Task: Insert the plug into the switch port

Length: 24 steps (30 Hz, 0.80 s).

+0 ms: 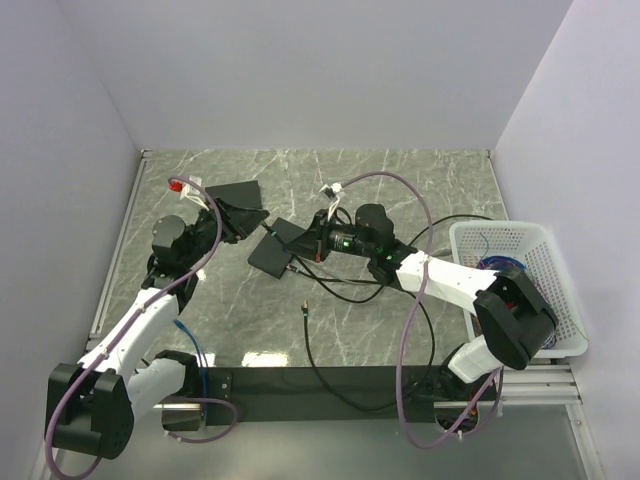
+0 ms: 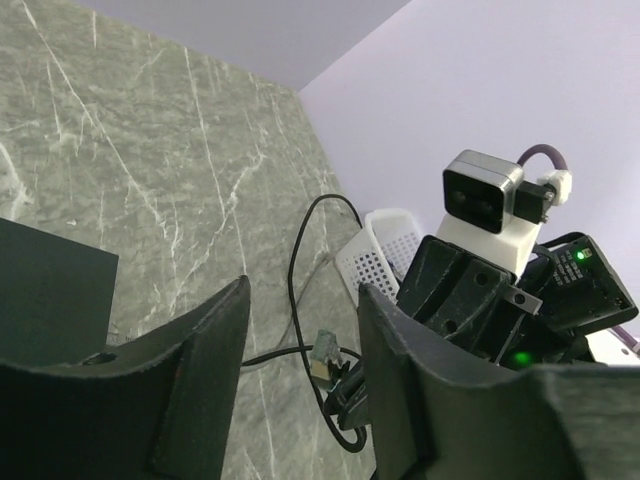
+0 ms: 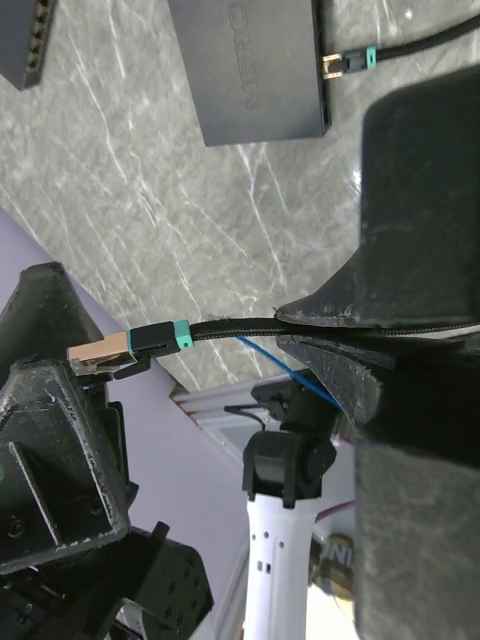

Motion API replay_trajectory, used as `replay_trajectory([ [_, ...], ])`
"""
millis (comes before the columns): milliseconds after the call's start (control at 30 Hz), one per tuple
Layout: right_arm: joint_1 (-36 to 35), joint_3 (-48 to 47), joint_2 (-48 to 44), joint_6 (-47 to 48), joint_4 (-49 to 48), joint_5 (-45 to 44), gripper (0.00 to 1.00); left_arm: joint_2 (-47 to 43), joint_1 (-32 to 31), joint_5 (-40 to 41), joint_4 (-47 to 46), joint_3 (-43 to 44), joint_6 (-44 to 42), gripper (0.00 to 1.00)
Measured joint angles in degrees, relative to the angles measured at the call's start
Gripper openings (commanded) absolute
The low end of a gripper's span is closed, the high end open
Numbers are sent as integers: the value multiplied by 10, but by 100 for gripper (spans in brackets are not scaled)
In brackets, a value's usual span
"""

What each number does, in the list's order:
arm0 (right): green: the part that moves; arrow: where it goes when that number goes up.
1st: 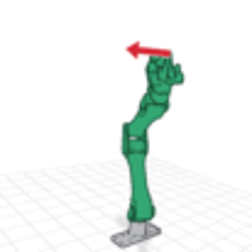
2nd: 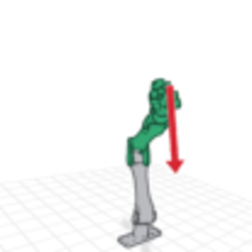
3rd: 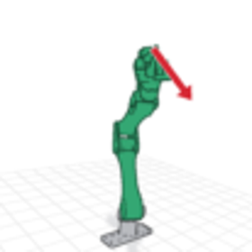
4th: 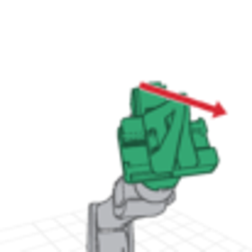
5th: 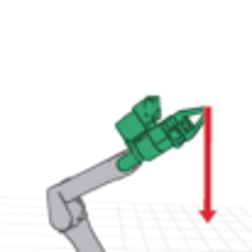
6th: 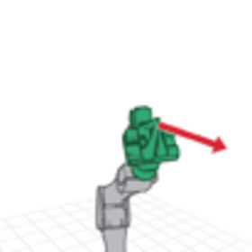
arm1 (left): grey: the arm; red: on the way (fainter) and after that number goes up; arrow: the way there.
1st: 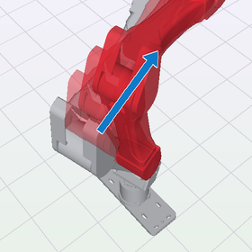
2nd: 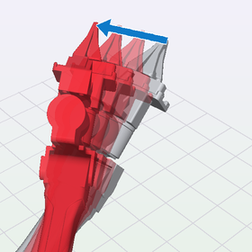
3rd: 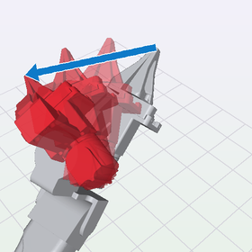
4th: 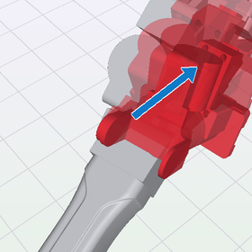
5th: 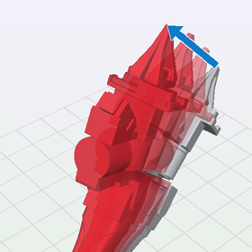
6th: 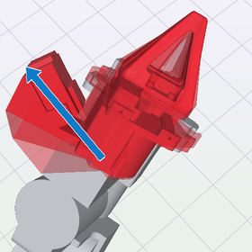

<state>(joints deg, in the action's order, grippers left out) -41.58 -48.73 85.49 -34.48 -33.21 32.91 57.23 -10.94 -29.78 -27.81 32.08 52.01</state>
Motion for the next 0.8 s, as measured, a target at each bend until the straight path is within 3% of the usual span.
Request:
replay_trajectory([
  [233, 3, 0, 19, -28, -27, 14, 0, -5, -3, -4, -3, -2, 0, 42],
  [600, 11, 0, 35, -69, -68, 30, 0, -10, -5, -4, -3, -3, 0, 41],
  [700, 12, 0, 36, -75, -75, 32, 0, -10, -5, -4, -3, -3, 0, 33],
  [800, 13, 0, 39, -78, -77, 32, 0, -10, -5, -4, -3, -3, 0, 14],
])
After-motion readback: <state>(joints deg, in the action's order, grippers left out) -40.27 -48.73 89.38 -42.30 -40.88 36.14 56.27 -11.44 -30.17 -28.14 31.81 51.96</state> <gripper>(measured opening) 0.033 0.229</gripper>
